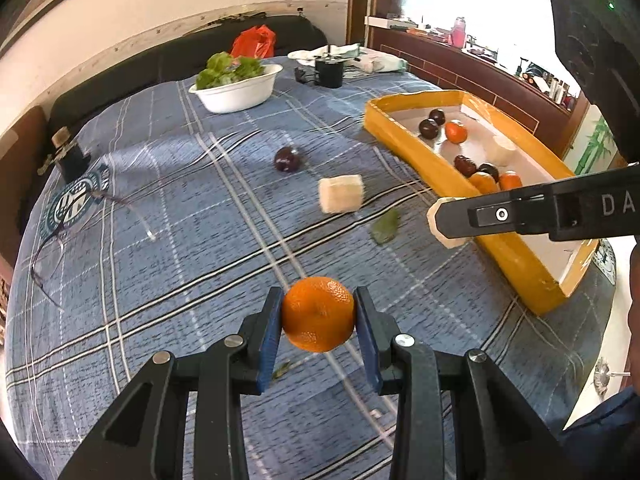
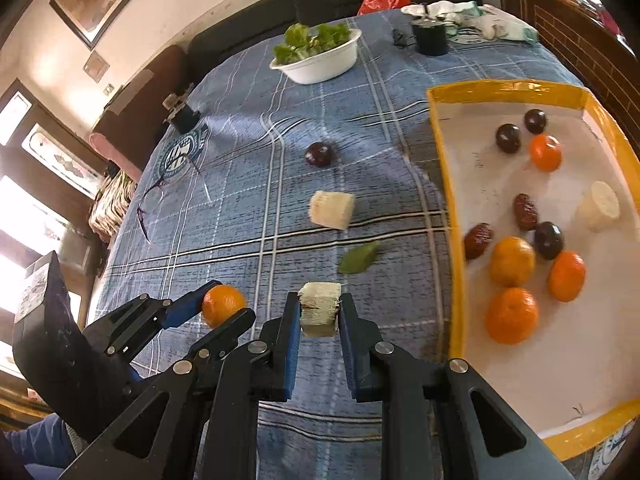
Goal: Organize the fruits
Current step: 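Carry the mandarin and white cube over the yellow tray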
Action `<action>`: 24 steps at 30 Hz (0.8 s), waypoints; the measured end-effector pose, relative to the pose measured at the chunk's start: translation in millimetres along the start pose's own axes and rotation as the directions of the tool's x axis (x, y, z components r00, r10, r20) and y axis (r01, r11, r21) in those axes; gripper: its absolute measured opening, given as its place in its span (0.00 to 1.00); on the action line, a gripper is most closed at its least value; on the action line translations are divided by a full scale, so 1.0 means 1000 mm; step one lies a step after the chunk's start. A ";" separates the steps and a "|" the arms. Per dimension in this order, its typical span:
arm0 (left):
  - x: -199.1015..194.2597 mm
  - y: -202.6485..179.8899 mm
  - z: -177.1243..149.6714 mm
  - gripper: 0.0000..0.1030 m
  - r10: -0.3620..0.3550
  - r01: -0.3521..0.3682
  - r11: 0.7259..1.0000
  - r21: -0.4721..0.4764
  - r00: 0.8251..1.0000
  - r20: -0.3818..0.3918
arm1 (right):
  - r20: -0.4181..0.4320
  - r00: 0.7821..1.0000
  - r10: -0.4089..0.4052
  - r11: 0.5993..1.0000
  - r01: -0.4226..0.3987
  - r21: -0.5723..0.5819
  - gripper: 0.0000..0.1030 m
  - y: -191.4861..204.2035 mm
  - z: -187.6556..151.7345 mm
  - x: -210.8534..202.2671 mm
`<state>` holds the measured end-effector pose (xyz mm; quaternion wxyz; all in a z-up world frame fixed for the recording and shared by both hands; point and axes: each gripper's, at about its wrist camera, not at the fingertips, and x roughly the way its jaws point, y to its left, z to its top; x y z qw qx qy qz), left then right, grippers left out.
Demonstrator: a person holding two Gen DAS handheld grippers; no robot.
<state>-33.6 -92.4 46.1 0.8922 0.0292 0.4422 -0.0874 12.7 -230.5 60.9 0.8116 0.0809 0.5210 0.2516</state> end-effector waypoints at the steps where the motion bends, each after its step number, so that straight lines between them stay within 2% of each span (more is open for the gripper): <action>1: 0.000 -0.003 0.002 0.33 -0.001 0.001 1.000 0.005 1.000 0.001 | 0.004 1.000 0.000 1.000 0.000 0.006 0.20 -0.004 -0.001 -0.003; 16: 0.005 -0.047 0.027 0.33 -0.019 0.018 0.997 0.081 1.000 0.014 | 0.061 0.998 -0.008 0.995 0.002 0.100 0.20 -0.062 -0.005 -0.040; 24: 0.007 -0.072 0.043 0.33 -0.039 0.036 0.993 0.110 0.999 0.023 | 0.075 0.996 -0.039 0.986 0.026 0.165 0.20 -0.099 -0.013 -0.056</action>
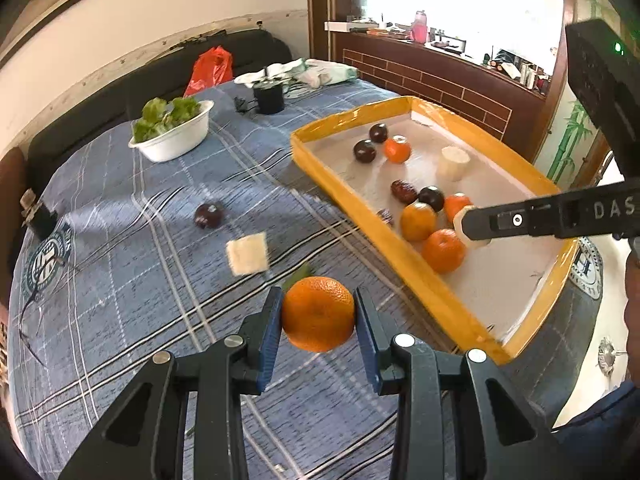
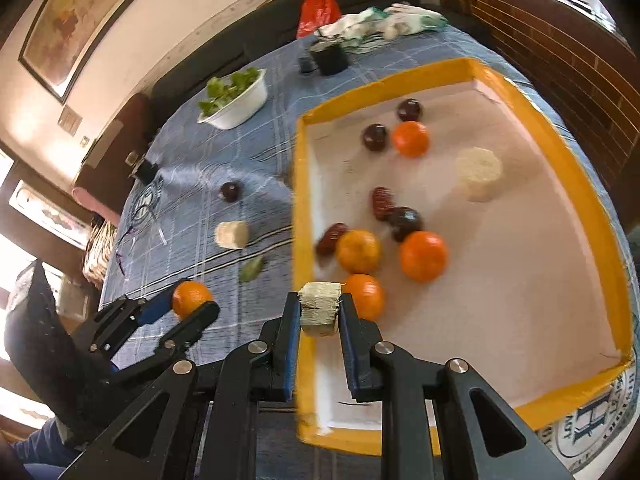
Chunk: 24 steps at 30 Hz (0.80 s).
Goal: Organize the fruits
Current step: 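Carry the mandarin and white cube over the yellow tray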
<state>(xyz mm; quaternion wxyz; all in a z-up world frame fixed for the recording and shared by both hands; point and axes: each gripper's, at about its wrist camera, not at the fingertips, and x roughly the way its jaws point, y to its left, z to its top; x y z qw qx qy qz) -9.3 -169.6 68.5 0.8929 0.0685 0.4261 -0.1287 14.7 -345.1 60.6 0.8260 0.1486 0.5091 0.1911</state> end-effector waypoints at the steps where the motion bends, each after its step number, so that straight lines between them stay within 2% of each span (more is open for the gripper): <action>1: 0.000 -0.003 0.002 0.33 -0.003 0.003 1.000 0.006 1.000 0.003 | 0.001 1.000 -0.003 1.000 0.003 0.007 0.20 -0.004 0.000 -0.002; 9: 0.004 -0.036 0.022 0.33 -0.067 0.066 0.997 0.040 0.998 0.020 | 0.004 0.999 -0.046 0.997 0.046 0.059 0.20 -0.041 -0.002 -0.013; 12: 0.009 -0.046 0.024 0.33 -0.119 0.119 0.992 0.037 0.993 0.010 | 0.000 0.998 -0.061 0.995 0.061 0.076 0.20 -0.053 -0.004 -0.016; 24: 0.035 -0.105 0.022 0.33 -0.209 0.215 0.969 0.122 0.976 -0.064 | -0.040 0.995 -0.090 0.992 0.093 0.084 0.20 -0.081 -0.005 -0.017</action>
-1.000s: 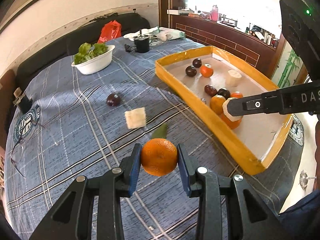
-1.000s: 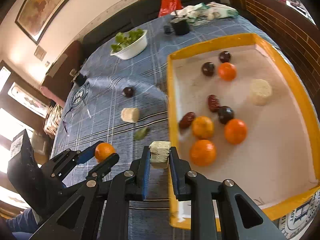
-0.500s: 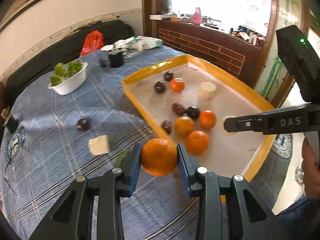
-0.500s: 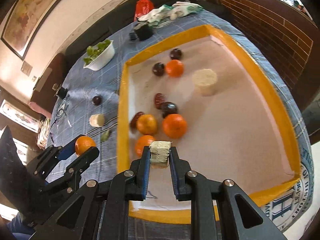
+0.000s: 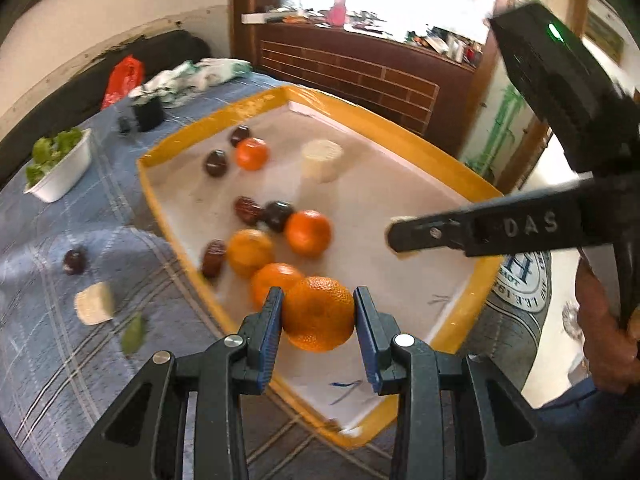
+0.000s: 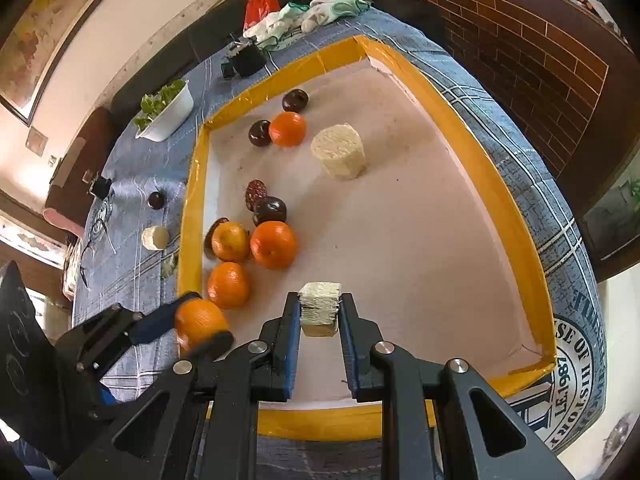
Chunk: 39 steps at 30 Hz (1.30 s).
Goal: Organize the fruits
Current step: 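Carry the mandarin and white cube over the yellow tray, then lower the mandarin and cube into the tray and open both grippers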
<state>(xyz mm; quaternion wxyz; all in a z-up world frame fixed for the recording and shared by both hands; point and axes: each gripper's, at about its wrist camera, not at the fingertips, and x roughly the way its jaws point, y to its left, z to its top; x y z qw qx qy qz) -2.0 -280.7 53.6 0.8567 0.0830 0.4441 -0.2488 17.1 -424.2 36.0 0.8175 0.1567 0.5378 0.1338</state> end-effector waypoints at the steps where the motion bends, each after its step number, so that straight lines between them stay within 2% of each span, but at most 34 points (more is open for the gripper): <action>1: 0.004 -0.003 0.000 0.33 -0.002 0.002 1.000 0.009 1.000 -0.010 | -0.005 1.000 0.000 1.000 0.000 -0.002 0.20 -0.001 0.000 0.001; 5: 0.016 -0.008 -0.004 0.33 0.000 0.001 1.000 0.012 0.999 -0.048 | -0.029 1.000 0.006 1.000 -0.007 -0.029 0.21 0.001 0.000 0.008; 12: 0.021 -0.008 -0.009 0.33 0.004 -0.003 1.000 0.010 0.998 -0.064 | -0.057 0.998 0.021 0.998 -0.024 -0.054 0.21 0.006 0.003 0.019; 25: 0.019 -0.010 -0.013 0.33 -0.024 0.026 0.999 0.035 0.998 -0.054 | -0.089 0.996 0.021 0.995 -0.030 -0.099 0.21 0.020 0.007 0.034; 28: 0.018 -0.011 -0.013 0.34 -0.031 0.033 0.999 0.034 0.998 -0.051 | -0.082 0.996 0.021 0.995 -0.029 -0.098 0.29 0.020 0.007 0.032; 30: 0.016 -0.011 -0.013 0.41 -0.037 0.039 0.999 0.034 0.999 -0.039 | -0.066 0.998 0.024 0.995 -0.030 -0.098 0.39 0.020 0.007 0.028; 31: 0.013 -0.010 -0.012 0.44 -0.044 0.045 0.998 0.032 0.999 -0.029 | -0.057 0.998 0.025 0.995 -0.031 -0.099 0.40 0.021 0.007 0.026; 39: -0.001 0.001 -0.010 0.44 -0.055 0.056 0.998 -0.007 0.998 0.024 | 0.008 1.000 0.013 0.998 -0.013 -0.067 0.40 0.019 0.007 0.012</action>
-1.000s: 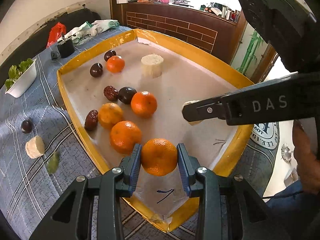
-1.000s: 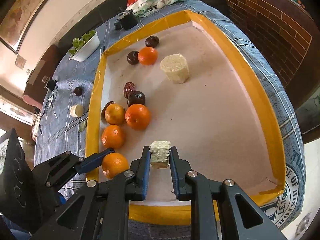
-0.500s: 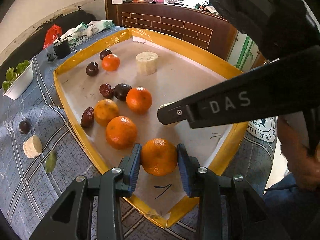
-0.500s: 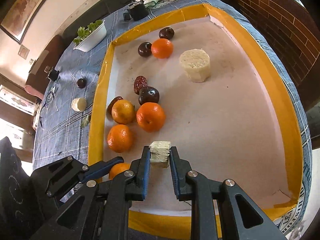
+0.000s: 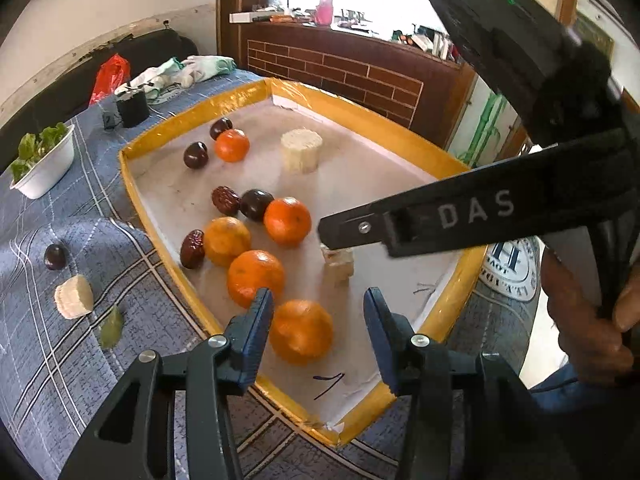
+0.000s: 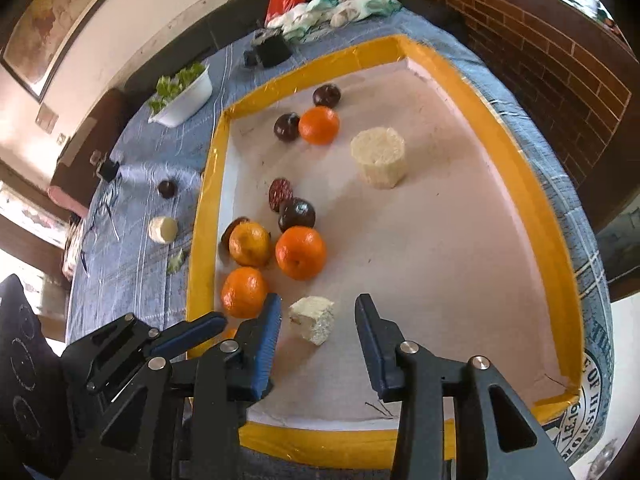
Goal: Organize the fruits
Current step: 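Lower the mandarin and cube into the tray and open both grippers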
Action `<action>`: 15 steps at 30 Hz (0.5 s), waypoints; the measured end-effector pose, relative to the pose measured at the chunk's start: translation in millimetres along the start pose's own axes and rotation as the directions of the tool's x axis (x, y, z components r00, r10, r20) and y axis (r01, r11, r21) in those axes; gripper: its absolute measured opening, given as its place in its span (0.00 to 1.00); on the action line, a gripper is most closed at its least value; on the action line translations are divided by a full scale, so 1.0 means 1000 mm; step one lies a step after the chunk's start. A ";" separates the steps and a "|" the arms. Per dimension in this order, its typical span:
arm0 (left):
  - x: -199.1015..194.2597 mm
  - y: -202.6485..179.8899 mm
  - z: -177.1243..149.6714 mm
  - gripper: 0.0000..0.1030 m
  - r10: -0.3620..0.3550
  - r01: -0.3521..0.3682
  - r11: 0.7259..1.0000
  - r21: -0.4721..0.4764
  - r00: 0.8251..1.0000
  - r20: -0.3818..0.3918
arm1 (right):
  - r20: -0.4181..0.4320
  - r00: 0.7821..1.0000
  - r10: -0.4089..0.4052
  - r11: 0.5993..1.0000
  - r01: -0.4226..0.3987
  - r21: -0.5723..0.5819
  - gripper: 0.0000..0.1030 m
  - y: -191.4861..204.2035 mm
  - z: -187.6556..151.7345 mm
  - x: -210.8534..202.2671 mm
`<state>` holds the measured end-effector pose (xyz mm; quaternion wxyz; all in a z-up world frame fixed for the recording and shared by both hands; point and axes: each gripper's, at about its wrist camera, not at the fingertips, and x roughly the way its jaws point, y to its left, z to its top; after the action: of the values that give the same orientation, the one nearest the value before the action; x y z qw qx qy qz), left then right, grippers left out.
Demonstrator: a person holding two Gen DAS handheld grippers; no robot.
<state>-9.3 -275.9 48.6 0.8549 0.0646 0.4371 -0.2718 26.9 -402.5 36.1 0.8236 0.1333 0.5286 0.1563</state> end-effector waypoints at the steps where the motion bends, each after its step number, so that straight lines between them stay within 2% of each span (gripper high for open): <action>1: -0.003 0.003 0.000 0.44 0.000 0.000 1.000 -0.010 1.000 0.009 | 0.007 1.000 -0.001 1.000 0.001 0.008 0.40 -0.001 0.000 -0.001; 9: -0.024 0.047 0.003 0.45 0.055 -0.045 0.987 -0.151 0.997 0.060 | 0.029 0.999 -0.013 1.000 0.013 0.016 0.41 0.007 -0.001 -0.007; 13: -0.030 0.092 -0.004 0.45 0.136 -0.117 0.949 -0.291 0.990 0.045 | 0.035 0.999 -0.021 1.000 0.020 0.010 0.41 0.012 -0.004 -0.009; 15: -0.033 0.113 -0.009 0.51 0.169 -0.149 0.922 -0.358 0.985 0.027 | 0.039 0.999 -0.026 1.000 0.026 0.007 0.42 0.012 -0.005 -0.011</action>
<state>28.2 -163.8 54.5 0.8839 -0.0633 0.4476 -0.1198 16.9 -395.4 48.3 0.8354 0.1319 0.5145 0.1412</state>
